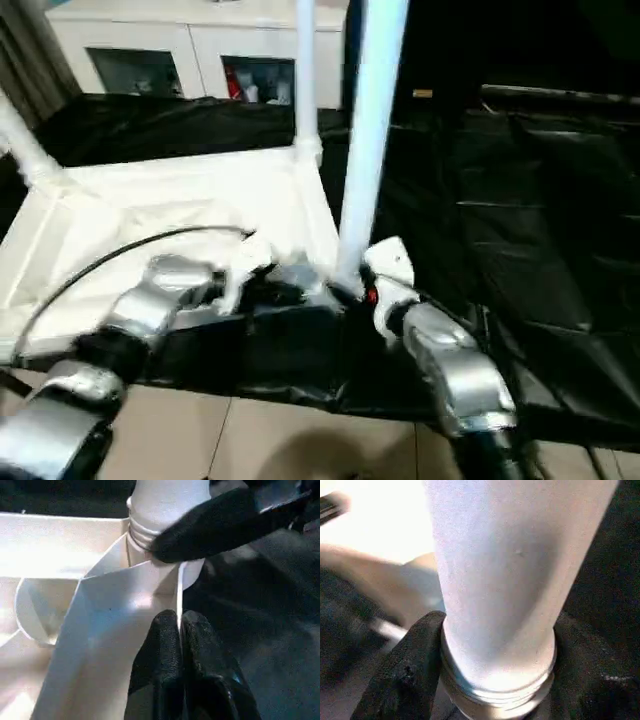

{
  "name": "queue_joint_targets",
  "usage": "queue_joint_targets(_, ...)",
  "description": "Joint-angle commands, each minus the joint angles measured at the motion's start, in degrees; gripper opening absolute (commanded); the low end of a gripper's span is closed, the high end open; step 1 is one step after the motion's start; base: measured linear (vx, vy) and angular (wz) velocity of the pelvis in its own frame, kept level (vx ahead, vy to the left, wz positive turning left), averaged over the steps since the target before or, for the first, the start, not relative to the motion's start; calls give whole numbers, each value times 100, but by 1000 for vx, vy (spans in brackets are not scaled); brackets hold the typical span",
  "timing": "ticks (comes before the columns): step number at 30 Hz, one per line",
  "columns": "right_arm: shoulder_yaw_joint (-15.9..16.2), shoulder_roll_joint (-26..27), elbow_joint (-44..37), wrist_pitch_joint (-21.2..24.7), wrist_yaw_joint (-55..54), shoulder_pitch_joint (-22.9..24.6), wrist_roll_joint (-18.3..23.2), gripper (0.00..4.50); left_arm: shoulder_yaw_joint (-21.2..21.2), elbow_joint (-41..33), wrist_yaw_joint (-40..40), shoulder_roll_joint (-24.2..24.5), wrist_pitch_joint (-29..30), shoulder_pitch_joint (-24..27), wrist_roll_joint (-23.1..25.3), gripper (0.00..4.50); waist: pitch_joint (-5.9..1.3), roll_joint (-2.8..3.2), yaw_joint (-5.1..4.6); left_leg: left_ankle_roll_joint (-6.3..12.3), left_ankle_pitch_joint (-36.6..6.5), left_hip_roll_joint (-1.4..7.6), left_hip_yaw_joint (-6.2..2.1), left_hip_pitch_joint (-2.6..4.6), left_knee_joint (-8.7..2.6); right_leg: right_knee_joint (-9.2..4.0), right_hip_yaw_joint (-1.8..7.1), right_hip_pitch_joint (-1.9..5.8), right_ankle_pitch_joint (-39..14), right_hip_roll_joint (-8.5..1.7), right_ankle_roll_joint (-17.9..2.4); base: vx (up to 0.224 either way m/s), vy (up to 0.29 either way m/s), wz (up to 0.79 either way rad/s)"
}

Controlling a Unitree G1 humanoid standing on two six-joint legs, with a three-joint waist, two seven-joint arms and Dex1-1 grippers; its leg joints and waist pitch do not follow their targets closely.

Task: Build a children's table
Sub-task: Rotate leg to tighten

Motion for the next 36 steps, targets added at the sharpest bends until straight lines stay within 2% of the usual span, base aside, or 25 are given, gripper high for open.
queue_joint_targets(1, -239, 283, 456, 19, -675, -78, 16, 273, 154, 252, 724, -365, 91, -63, -91, 0, -321, -119, -7, 248, -1020, 145, -30, -22, -415, -444, 260, 297, -2031, -296, -1000, 0, 0, 0)
queue_joint_targets(2, -302, 480, 690, -59, -1069, -180, -81, 272, 157, 451, 1233, -587, 124, -178, -1, 0, -320, -88, 1, 282, -982, 136, -27, -20, -414, -448, 260, 286, -1984, -298, -1010, 0, 0, 0)
queue_joint_targets(3, -345, 615, 861, -113, -1288, -265, -111, 272, 142, 595, 1614, -743, 154, -263, 82, 0, -317, -93, -12, 285, -975, 131, -20, -29, -408, -456, 263, 281, -1988, -294, -1004, 0, 0, 0)
queue_joint_targets(4, -311, 706, 1014, -203, -1472, -361, -207, 272, 81, 698, 1806, -873, 145, -320, 155, 0, -321, -84, -7, 253, -1033, 125, -14, 12, -402, -480, 259, 252, -2086, -287, -998, 0, 0, 0)
queue_joint_targets(5, -266, 749, 1117, -263, -1604, -435, -299, 272, 58, 762, 1927, -968, 147, -356, 179, 0, -333, -86, 17, 272, -951, 122, -16, 10, -396, -466, 264, 278, -1978, -297, -1016, 0, 0, 0)
queue_joint_targets(7, -263, 880, 1336, -433, -1767, -626, -337, 272, 13, 845, 2087, -1139, 147, -424, 221, 0, -332, -95, 9, 348, -874, 119, -25, -46, -407, -445, 254, 315, -1834, -282, -999, 0, 0, 0)
queue_joint_targets(13, -134, 892, 1521, -737, -1730, -839, -572, 272, 8, 950, 2086, -1201, 67, -490, 265, 0, -333, -82, 16, 456, -941, 116, -20, -36, -401, -463, 245, 310, -1889, -281, -997, 0, 0, 0)
queue_joint_targets(14, -133, 865, 1478, -772, -1657, -832, -560, 307, 25, 962, 2083, -1176, 60, -497, 257, 0, -333, -68, 16, 452, -953, 116, -23, -36, -404, -463, 244, 311, -1899, -282, -992, 0, 0, 0)
queue_joint_targets(15, -133, 848, 1450, -794, -1610, -827, -551, 328, 37, 970, 2082, -1159, 56, -501, 251, 0, -338, -81, 10, 455, -963, 119, -24, -36, -405, -461, 244, 316, -1892, -283, -987, 0, 0, 0)
queue_joint_targets(17, -138, 660, 1208, -902, -1278, -757, -494, 342, 60, 1003, 1956, -995, -72, -516, 257, 0, -350, -83, 14, 503, -982, 114, -19, -37, -396, -462, 243, 326, -1860, -279, -986, 0, 0, 0)
queue_joint_targets(20, -99, 374, 864, -649, -933, -661, -401, 384, 64, 928, 1616, -801, -240, -451, 197, 0, -344, -91, 25, 564, -897, 119, -21, -52, -398, -448, 248, 336, -1752, -279, -988, 0, 0, 0)
queue_joint_targets(22, -71, 248, 729, -532, -758, -616, -367, 393, 51, 916, 1463, -719, -317, -424, 178, 0, -344, -93, 15, 606, -852, 116, -20, -67, -389, -439, 246, 347, -1747, -284, -1018, 0, 0, 0)
queue_joint_targets(23, 9, 36, 553, -396, -481, -546, -350, 393, 48, 912, 1325, -610, -378, -396, 165, 0, -343, -33, 22, 603, -877, 115, -29, -54, -393, -445, 241, 346, -1796, -279, -1024, 0, 0, 0)
queue_joint_targets(24, 9, 36, 553, -396, -481, -546, -350, 420, 48, 912, 1325, -610, -378, -396, 165, 0, -345, -61, 24, 603, -888, 120, -22, -44, -388, -466, 243, 341, -1817, -278, -1015, 0, 0, 0)
queue_joint_targets(27, 178, -565, -2, -84, 403, -289, -183, 420, 58, 833, 749, -315, -618, -301, 57, 0, -347, -63, 33, 606, -897, 133, -26, -48, -390, -454, 252, 349, -1821, -278, -1006, 0, 0, 0)
queue_joint_targets(30, 216, -725, -158, -17, 670, -216, -114, 420, 63, 789, 546, -238, -707, -267, 7, 0, -355, -46, 38, 641, -905, 148, -40, -63, -393, -431, 247, 362, -1653, -284, -1086, 0, 0, 0)
queue_joint_targets(33, 397, -1141, -515, 37, 1283, -55, -24, 420, 23, 552, -278, -33, -844, -113, -212, 0, -363, -45, 43, 623, -982, 159, -29, -56, -388, -426, 260, 364, -1677, -299, -1152, 0, 0, 0)
queue_joint_targets(34, 518, -1351, -680, 76, 1572, 23, 0, 420, -19, 422, -685, 98, -816, -32, -302, 0, -365, 1, 64, 626, -985, 161, -33, -35, -388, -419, 263, 345, -1679, -302, -1158, 0, 0, 0)
queue_joint_targets(35, 518, -1351, -680, 76, 1572, 23, 0, 420, -19, 422, -685, 98, -816, -32, -302, 0, -360, -22, 48, 629, -987, 168, -25, -52, -388, -419, 271, 350, -1657, -300, -1166, 0, 0, 0)
queue_joint_targets(36, 608, -1502, -787, 72, 1805, 88, 28, 420, -78, 297, -1105, 233, -779, 47, -380, 0, -365, -10, 54, 613, -987, 166, -28, -49, -387, -412, 265, 344, -1660, -305, -1183, 0, 0, 0)
